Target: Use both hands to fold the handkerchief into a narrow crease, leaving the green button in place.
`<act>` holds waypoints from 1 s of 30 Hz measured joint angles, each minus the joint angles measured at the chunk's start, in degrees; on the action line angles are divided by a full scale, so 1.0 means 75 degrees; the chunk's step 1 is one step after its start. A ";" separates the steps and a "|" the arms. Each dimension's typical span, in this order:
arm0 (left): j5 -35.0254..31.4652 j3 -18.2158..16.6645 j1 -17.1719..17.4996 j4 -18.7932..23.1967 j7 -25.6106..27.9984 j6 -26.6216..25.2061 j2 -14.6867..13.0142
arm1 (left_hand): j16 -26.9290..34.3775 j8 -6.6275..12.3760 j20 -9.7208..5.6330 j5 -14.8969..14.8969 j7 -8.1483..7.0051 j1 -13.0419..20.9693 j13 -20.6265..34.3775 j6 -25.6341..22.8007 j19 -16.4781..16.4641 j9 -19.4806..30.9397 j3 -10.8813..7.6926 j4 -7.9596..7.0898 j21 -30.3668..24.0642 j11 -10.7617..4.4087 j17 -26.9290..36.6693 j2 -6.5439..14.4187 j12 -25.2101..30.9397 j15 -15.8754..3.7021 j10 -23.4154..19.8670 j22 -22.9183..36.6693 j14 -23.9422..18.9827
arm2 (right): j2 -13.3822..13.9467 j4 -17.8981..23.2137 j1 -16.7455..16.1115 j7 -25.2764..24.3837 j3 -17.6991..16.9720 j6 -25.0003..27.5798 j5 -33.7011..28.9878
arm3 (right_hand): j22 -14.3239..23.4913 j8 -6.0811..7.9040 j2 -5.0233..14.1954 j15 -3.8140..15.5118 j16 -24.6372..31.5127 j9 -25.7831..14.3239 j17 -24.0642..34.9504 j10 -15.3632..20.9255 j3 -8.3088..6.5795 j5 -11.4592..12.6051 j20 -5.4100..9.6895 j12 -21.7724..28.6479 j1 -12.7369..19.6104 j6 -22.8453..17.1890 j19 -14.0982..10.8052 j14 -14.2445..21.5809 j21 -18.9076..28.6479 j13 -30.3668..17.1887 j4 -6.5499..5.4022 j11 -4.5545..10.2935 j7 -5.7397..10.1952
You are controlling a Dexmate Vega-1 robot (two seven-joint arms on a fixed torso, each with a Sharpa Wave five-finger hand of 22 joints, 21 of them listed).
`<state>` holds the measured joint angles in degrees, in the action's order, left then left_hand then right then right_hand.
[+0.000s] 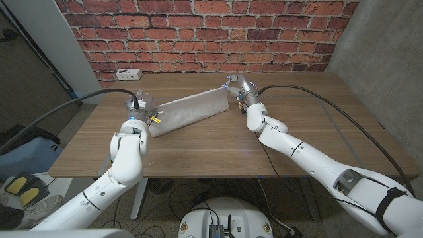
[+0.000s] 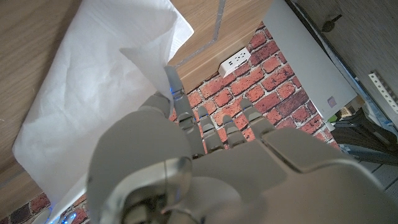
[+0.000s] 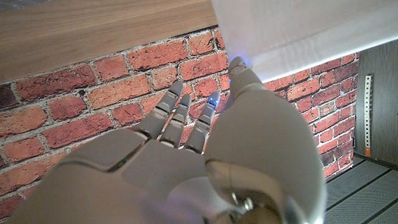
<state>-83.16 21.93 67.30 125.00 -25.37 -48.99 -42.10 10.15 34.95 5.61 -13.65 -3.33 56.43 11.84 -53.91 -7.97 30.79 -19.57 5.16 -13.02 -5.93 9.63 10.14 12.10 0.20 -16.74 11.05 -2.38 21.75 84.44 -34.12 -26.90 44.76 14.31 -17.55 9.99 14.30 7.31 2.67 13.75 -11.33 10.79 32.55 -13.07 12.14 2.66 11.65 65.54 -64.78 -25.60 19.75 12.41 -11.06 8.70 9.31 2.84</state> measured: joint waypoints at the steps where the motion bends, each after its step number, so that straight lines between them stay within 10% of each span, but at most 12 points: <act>1: -0.0029 0.0010 -0.0012 -0.0019 -0.0015 -0.0016 0.0004 | 0.0000 0.0000 0.0000 0.0000 0.0000 0.0000 0.0000 0.0000 0.0000 0.0000 0.0000 0.0000 0.0000 0.0000 0.0000 0.0000 0.0000 0.0000 0.0000 0.0000 0.0000 | -0.0030 -0.0092 0.0053 0.0001 0.0012 -0.0030 0.0014 | 0.0000 -0.0021 0.0000 0.0000 0.0000 0.0000 0.0000 0.0000 0.0015 0.0000 0.0000 0.0000 0.0000 0.0001 0.0000 0.0000 0.0000 0.0000 -0.0013 0.0000 -0.0001; 30: -0.0384 0.0311 -0.0710 -0.0588 0.0087 0.0186 0.0116 | 0.0037 0.0058 -0.0082 0.0005 -0.0033 -0.0003 0.0000 0.0078 -0.0082 -0.0109 0.0020 0.0042 -0.0044 -0.0055 0.0001 -0.0002 0.0000 -0.0094 -0.0109 0.0000 -0.0095 | -0.0553 -0.1601 0.0892 -0.0032 0.0313 -0.0573 0.0350 | 0.0000 -0.0030 0.0042 -0.0042 -0.0059 -0.0002 0.0038 0.0000 0.0033 0.0001 0.0000 -0.0029 0.0042 0.0014 0.0000 0.0042 0.0000 0.0001 -0.0013 0.0000 -0.0014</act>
<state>-86.04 24.26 61.98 120.60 -24.72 -47.60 -41.23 10.43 35.38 4.99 -13.62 -3.58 56.41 11.84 -53.32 -8.59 29.97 -19.42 5.47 -13.35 -6.34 9.64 10.12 12.10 -0.51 -17.56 11.05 -3.10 17.61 72.42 -27.44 -27.14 47.10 10.01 -14.92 9.98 14.08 7.63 2.35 13.31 -11.35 11.08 32.55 -12.82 12.14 2.66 11.43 65.86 -64.67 -25.60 20.07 12.41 -11.05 8.61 9.31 2.73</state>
